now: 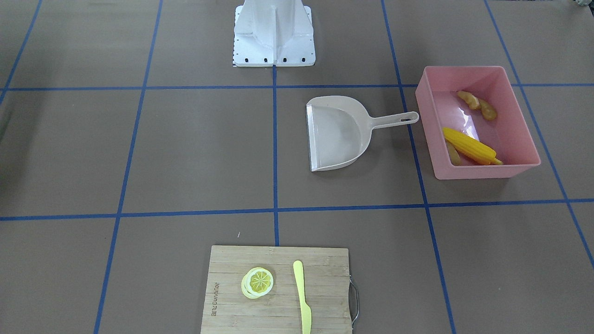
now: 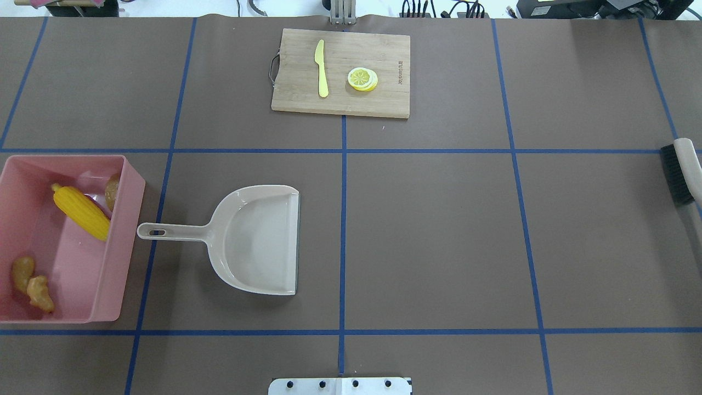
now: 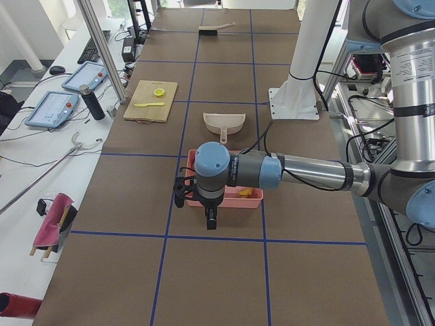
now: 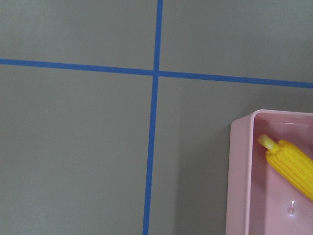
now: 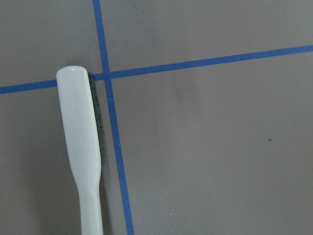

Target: Sweep and dump trash into bin

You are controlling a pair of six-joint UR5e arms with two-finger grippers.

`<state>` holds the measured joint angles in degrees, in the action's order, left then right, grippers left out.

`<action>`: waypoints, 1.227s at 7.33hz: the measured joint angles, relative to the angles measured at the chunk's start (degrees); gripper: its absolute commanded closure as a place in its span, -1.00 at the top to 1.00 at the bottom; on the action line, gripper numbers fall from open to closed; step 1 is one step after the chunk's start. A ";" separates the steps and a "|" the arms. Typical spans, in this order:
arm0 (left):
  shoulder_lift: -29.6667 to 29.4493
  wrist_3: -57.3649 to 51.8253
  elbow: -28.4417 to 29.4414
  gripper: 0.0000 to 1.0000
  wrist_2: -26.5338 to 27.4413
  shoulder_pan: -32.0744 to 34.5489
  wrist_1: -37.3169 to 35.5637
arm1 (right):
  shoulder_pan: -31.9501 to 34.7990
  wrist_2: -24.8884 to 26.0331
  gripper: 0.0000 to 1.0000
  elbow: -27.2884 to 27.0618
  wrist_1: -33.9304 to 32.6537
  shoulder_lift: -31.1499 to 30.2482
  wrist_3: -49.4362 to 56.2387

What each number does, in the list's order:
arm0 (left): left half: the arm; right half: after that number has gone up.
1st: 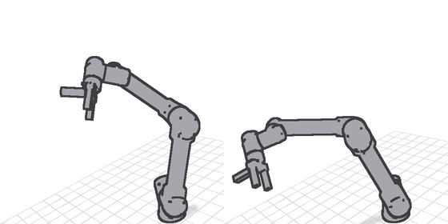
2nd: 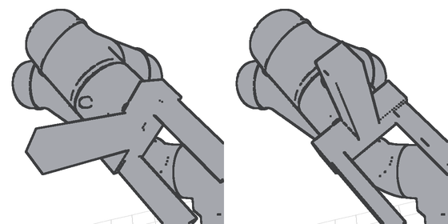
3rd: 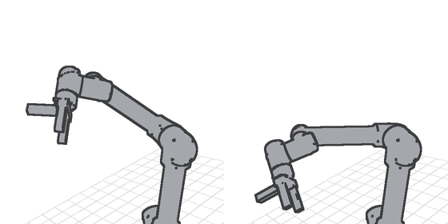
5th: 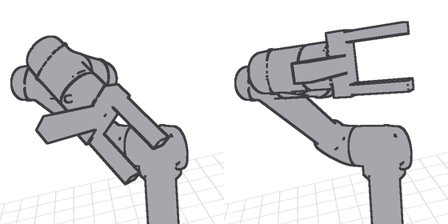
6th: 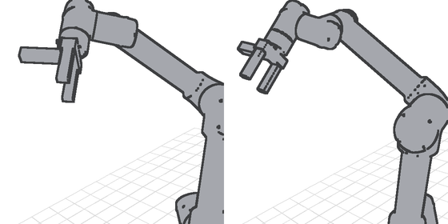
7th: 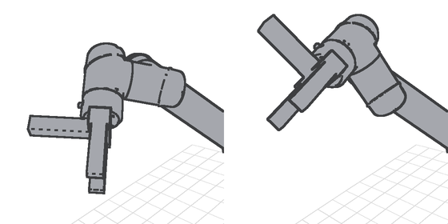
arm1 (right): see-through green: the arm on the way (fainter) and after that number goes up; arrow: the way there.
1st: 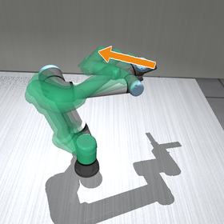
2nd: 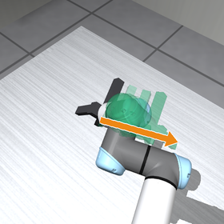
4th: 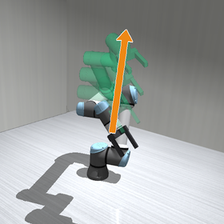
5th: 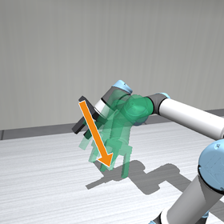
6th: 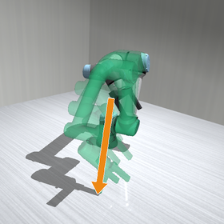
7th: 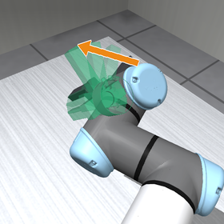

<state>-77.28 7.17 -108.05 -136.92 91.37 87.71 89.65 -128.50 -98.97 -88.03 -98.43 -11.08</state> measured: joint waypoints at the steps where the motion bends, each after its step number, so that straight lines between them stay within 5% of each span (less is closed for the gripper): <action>1: 1.12 -1.51 0.80 0.96 -0.08 1.12 0.19 | 0.00 0.02 1.00 0.00 0.01 0.00 0.00; 9: 1.81 -4.10 5.45 0.96 -0.47 4.51 0.08 | 0.00 -0.09 1.00 0.00 0.04 -0.01 0.00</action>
<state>-75.48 3.08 -102.60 -137.39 95.88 87.79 89.65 -128.58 -98.97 -87.99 -98.44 -11.07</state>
